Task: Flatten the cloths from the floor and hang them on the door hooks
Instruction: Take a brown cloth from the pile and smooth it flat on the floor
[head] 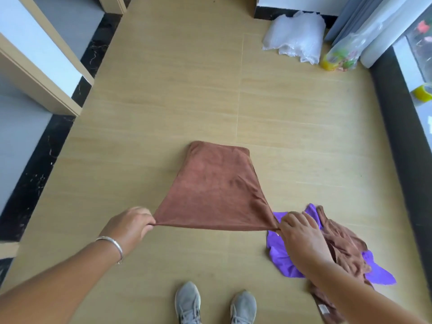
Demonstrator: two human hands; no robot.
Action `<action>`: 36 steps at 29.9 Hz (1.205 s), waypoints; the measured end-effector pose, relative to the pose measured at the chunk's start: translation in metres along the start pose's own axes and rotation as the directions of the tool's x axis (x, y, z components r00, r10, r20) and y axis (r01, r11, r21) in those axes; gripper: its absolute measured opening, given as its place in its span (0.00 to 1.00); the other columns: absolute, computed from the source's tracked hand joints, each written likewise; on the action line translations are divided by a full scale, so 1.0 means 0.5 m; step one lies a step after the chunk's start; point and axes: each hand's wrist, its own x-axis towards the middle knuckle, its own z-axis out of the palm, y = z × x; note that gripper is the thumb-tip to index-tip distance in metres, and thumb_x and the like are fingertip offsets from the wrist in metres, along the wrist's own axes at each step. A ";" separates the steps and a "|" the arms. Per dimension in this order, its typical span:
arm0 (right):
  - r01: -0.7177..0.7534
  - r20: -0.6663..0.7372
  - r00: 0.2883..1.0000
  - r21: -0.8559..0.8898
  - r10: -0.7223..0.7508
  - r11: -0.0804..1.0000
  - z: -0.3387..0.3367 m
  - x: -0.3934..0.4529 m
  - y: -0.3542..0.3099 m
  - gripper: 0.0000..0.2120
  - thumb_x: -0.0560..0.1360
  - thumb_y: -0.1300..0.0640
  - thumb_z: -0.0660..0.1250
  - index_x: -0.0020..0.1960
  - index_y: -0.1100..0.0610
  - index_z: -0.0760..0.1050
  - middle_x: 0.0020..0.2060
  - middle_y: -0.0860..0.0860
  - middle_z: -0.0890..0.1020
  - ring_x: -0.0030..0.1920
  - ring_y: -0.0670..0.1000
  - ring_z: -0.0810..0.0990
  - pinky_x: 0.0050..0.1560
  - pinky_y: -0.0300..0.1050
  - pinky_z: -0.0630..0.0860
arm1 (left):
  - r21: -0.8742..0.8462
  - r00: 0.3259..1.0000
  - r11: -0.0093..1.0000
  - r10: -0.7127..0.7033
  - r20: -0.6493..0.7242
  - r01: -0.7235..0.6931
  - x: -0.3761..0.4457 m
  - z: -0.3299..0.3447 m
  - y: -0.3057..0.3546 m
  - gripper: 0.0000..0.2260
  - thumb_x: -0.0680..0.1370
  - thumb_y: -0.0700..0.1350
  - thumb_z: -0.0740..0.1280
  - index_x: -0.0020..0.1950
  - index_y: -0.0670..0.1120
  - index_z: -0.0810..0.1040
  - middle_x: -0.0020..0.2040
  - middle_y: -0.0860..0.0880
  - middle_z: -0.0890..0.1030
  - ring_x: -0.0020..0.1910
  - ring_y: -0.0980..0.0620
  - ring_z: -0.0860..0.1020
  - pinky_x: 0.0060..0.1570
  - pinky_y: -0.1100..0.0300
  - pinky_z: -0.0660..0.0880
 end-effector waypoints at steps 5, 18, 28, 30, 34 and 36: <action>0.033 0.078 0.996 0.022 -0.035 0.999 0.139 -0.099 -0.025 0.06 0.61 0.63 0.69 0.36 0.53 0.77 0.36 0.49 0.76 0.41 0.56 0.79 0.52 0.50 0.72 | -0.049 0.987 0.997 -0.057 0.148 0.065 -0.069 0.172 -0.004 0.08 0.79 0.48 0.64 0.54 0.53 0.82 0.52 0.57 0.78 0.56 0.56 0.73 0.52 0.60 0.72; -0.146 0.240 0.963 0.071 0.125 0.987 0.476 0.052 0.035 0.05 0.77 0.54 0.63 0.48 0.54 0.77 0.46 0.50 0.77 0.54 0.55 0.74 0.59 0.47 0.69 | -0.362 0.935 0.863 -0.339 0.101 0.352 0.166 0.463 -0.060 0.04 0.75 0.42 0.69 0.45 0.51 0.81 0.45 0.52 0.82 0.47 0.47 0.79 0.47 0.56 0.73; -0.256 0.142 0.957 0.016 0.251 0.967 0.807 0.503 0.162 0.15 0.80 0.45 0.58 0.57 0.52 0.77 0.58 0.50 0.76 0.65 0.54 0.67 0.62 0.48 0.65 | -0.403 0.888 0.824 -0.457 -0.054 0.399 0.635 0.626 -0.164 0.05 0.73 0.46 0.69 0.38 0.54 0.78 0.45 0.50 0.79 0.44 0.48 0.75 0.44 0.58 0.69; -0.260 0.157 0.952 -0.043 0.264 0.965 0.860 0.577 0.176 0.14 0.79 0.45 0.59 0.58 0.51 0.77 0.58 0.50 0.75 0.64 0.53 0.68 0.61 0.48 0.65 | -0.290 0.913 0.893 -0.391 -0.118 0.345 0.707 0.660 -0.185 0.05 0.73 0.45 0.69 0.38 0.53 0.79 0.49 0.47 0.78 0.49 0.45 0.76 0.49 0.55 0.72; -0.262 0.021 0.965 0.017 0.262 0.965 0.932 0.625 0.175 0.11 0.78 0.49 0.60 0.58 0.51 0.74 0.58 0.52 0.73 0.61 0.54 0.69 0.60 0.49 0.65 | -0.244 0.879 0.933 -0.337 -0.338 0.264 0.752 0.722 -0.198 0.06 0.71 0.41 0.70 0.48 0.47 0.80 0.55 0.43 0.76 0.54 0.39 0.74 0.56 0.48 0.73; -0.270 -0.121 0.947 0.200 0.297 0.942 0.922 0.600 0.159 0.14 0.76 0.54 0.64 0.61 0.52 0.72 0.61 0.52 0.72 0.62 0.56 0.69 0.62 0.51 0.66 | -0.215 0.873 0.958 -0.266 -0.409 0.191 0.716 0.726 -0.180 0.14 0.72 0.41 0.69 0.58 0.44 0.77 0.57 0.41 0.75 0.56 0.38 0.74 0.57 0.46 0.72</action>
